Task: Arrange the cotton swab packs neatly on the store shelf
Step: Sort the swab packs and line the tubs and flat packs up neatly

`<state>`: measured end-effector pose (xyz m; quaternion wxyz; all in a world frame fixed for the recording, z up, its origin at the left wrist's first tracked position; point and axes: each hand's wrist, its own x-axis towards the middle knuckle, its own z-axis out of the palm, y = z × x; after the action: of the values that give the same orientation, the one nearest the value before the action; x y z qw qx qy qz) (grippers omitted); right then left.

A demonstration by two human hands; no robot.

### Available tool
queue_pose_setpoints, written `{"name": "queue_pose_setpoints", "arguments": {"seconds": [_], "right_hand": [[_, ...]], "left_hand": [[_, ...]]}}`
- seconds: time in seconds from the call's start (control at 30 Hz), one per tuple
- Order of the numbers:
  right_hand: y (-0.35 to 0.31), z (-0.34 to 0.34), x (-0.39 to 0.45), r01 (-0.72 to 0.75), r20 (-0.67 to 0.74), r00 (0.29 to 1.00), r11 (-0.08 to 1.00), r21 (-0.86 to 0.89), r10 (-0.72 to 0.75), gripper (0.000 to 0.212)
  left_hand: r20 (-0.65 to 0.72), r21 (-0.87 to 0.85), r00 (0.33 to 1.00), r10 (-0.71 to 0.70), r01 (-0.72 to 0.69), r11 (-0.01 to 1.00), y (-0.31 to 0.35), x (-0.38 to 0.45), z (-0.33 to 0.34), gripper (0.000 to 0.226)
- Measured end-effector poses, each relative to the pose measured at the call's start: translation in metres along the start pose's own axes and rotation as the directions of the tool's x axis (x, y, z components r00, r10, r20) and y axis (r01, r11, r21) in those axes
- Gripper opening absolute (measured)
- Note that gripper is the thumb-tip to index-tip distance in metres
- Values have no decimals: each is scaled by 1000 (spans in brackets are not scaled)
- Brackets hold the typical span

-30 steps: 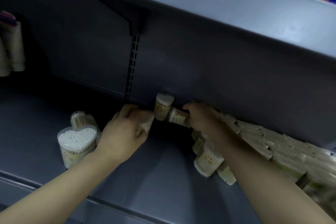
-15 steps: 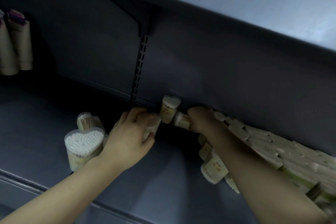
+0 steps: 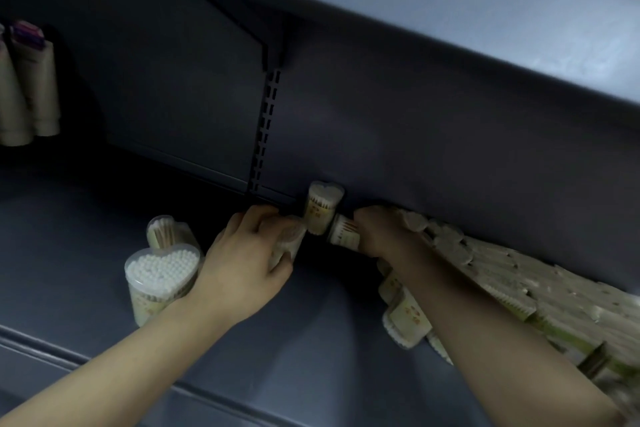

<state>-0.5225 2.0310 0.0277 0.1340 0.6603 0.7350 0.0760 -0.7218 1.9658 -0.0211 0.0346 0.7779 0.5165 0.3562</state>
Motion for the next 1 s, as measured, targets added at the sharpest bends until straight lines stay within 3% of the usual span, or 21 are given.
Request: {"name": "queue_pose_setpoints", "arguments": {"seconds": [0.17,0.57,0.83,1.0], "right_hand": [[1,-1,-7,40,-16,999,999,13,-40,17],[11,-15,-27,101,-154,985,985,142,-78,31],[23,-19,-52,190,-274,957,911,366,-89,28],[28,-26,-70,186,-253,966,830,526,-56,33]], "left_hand": [[-16,-5,1000,-11,11,1000,3,0,-1,58],[-60,22,998,-13,15,1000,13,0,-2,40],[-99,51,995,17,-12,999,18,-3,-3,39],[-117,86,993,25,-15,996,25,-2,-3,40]]}}
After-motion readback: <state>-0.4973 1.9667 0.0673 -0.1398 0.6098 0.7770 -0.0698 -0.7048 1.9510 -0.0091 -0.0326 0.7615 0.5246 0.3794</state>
